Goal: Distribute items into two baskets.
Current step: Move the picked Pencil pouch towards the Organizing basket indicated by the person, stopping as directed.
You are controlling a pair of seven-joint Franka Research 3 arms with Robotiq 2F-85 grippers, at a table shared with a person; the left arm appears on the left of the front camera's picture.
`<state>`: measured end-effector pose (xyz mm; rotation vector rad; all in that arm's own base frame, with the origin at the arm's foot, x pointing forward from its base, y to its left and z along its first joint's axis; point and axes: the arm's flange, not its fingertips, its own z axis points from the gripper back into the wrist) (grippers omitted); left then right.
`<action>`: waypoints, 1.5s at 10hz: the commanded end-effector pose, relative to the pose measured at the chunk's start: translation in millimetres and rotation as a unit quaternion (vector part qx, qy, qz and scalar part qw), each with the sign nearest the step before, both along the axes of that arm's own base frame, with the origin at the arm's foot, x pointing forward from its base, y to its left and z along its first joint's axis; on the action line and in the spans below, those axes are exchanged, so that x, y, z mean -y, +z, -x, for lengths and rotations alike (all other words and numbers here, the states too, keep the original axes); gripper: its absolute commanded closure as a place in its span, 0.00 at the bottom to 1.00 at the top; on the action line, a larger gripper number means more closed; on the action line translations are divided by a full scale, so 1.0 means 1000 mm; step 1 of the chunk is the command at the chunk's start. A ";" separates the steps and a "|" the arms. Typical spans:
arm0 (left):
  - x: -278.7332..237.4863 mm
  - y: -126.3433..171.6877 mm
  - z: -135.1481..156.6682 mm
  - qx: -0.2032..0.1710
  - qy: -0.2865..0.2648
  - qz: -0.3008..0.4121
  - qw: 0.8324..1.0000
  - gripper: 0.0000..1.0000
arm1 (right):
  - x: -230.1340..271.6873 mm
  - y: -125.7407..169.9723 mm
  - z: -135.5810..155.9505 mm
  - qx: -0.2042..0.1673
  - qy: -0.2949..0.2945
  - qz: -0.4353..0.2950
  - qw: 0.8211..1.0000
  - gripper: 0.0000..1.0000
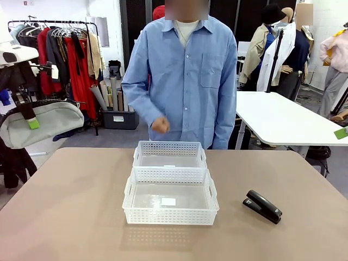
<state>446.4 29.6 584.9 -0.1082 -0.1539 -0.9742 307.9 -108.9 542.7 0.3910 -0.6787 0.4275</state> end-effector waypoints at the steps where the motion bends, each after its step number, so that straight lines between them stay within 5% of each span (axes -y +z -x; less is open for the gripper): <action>1: -0.003 0.001 -0.001 0.005 0.004 0.000 1.000 1.00 | -0.001 0.001 0.000 0.001 0.001 -0.003 1.000 0.00; 15: -0.003 0.001 -0.001 0.005 0.004 0.000 1.000 1.00 | -0.001 0.001 0.000 0.001 0.001 -0.003 1.000 0.00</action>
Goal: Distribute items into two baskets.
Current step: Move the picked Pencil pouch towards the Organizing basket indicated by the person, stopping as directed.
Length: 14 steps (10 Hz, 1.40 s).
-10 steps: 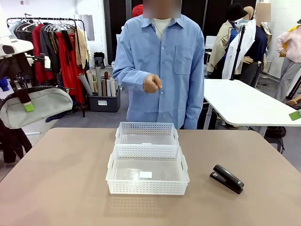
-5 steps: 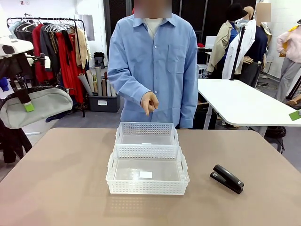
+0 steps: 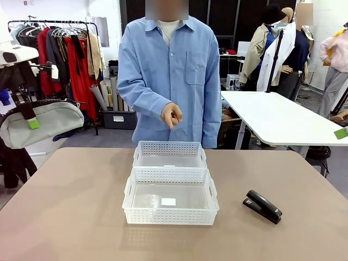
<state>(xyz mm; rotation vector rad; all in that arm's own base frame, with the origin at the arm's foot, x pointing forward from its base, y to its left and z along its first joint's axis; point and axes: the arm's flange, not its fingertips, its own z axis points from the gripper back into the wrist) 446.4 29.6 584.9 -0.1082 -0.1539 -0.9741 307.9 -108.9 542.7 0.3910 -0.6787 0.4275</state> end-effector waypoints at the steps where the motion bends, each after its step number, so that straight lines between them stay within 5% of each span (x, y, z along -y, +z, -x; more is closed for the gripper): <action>1: -0.003 0.001 -0.001 0.005 0.004 0.000 1.000 1.00 | -0.001 0.001 0.000 0.001 0.001 -0.003 1.000 0.00; 4: 0.000 0.000 0.000 0.000 0.000 0.000 1.000 1.00 | -0.001 0.001 0.000 0.001 0.001 -0.003 1.000 0.00; 14: 0.063 -0.021 -0.091 -0.065 -0.166 -0.006 0.984 1.00 | -0.001 0.001 0.000 0.001 0.001 -0.003 1.000 0.00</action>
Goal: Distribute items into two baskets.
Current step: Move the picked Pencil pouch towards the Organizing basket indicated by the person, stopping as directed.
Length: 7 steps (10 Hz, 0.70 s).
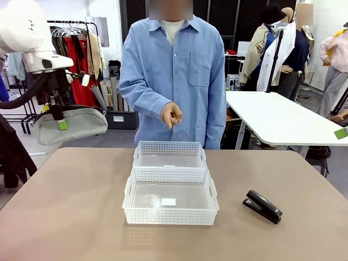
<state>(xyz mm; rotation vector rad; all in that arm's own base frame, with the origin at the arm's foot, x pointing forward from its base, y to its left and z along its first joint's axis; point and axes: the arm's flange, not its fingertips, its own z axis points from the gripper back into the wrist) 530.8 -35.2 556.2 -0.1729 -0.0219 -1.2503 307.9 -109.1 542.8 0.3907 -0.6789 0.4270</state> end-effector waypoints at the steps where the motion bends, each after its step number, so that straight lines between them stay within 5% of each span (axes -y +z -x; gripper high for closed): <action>1: 0.007 0.005 -0.011 -0.011 -0.042 0.003 0.999 1.00 | -0.001 0.001 0.000 0.001 0.001 -0.003 1.000 0.00; 7: 0.044 -0.022 -0.055 -0.002 -0.093 -0.007 0.996 1.00 | -0.001 0.001 0.000 0.001 0.001 -0.003 1.000 0.00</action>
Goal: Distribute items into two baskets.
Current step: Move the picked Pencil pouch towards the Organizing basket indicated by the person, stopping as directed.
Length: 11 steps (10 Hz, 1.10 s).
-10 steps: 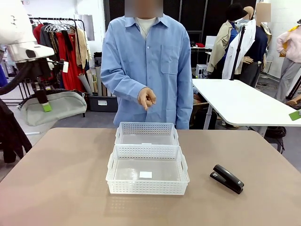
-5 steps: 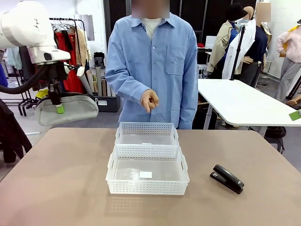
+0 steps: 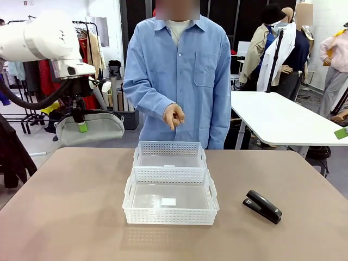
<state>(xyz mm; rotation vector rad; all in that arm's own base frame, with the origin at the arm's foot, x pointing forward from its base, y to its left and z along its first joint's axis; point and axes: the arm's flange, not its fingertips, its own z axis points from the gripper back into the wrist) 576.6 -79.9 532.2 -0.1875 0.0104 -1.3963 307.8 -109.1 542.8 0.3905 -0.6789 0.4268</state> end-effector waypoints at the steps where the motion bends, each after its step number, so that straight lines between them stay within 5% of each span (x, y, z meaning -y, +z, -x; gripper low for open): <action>1: 0.004 -0.001 -0.016 0.013 -0.021 -0.006 1.000 1.00 | -0.001 0.001 0.000 0.001 0.001 -0.003 1.000 0.00; 11: 0.060 -0.051 -0.032 0.040 -0.086 0.004 0.995 1.00 | -0.001 0.001 0.000 0.001 0.001 -0.003 1.000 0.00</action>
